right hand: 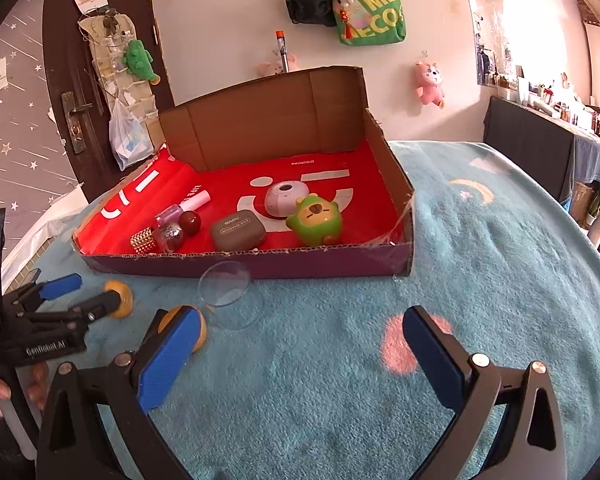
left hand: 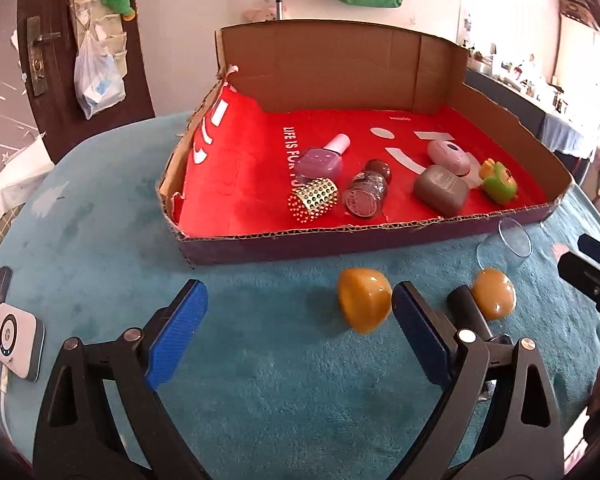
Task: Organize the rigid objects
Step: 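Grasp the round orange sponge with left tool while right tool grasps the clear plastic cup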
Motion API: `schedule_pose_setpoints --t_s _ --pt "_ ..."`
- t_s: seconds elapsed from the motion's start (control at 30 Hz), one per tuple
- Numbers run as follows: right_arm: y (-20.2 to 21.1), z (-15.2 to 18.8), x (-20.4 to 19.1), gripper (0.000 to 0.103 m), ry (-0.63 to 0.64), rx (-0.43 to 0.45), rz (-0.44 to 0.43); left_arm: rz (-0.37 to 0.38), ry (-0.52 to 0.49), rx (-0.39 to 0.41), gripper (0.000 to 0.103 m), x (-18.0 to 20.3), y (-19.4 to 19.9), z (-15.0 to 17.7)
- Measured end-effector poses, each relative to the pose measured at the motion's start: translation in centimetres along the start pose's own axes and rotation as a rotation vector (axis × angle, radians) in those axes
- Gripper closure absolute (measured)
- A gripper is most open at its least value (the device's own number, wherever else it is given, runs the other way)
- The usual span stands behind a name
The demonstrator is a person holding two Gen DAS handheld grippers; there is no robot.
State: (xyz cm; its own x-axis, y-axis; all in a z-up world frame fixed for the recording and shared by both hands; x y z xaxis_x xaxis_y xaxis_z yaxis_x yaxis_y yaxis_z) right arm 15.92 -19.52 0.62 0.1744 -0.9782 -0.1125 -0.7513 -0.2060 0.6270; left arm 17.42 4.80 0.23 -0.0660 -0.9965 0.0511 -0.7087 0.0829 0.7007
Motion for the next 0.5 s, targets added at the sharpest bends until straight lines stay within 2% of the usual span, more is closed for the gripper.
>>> schedule_pose_setpoints --t_s 0.27,0.5 --pt "-0.3 -0.1 -0.3 0.0 0.009 -0.014 -0.02 0.081 -0.029 -0.034 0.009 2.0 -0.9 0.7" --pt "-0.9 -0.4 -0.6 0.0 0.021 -0.034 -0.034 0.088 -0.02 -0.021 0.009 1.9 -0.9 0.0"
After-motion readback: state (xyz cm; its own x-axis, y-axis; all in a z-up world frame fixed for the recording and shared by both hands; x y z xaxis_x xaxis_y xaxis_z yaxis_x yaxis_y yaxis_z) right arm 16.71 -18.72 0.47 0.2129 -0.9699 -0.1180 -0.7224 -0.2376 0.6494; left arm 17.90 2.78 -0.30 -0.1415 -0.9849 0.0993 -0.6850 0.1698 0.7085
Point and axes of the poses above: each gripper's, at about its wrist camera, not at the fingertips, and y roughly against the way its jaws point, x to its right, z to its underside, the point moved 7 cm from there along -y, roughly the way its jaws point, and after that the axes turned 4 degrees about z, right-handed, at the moved point
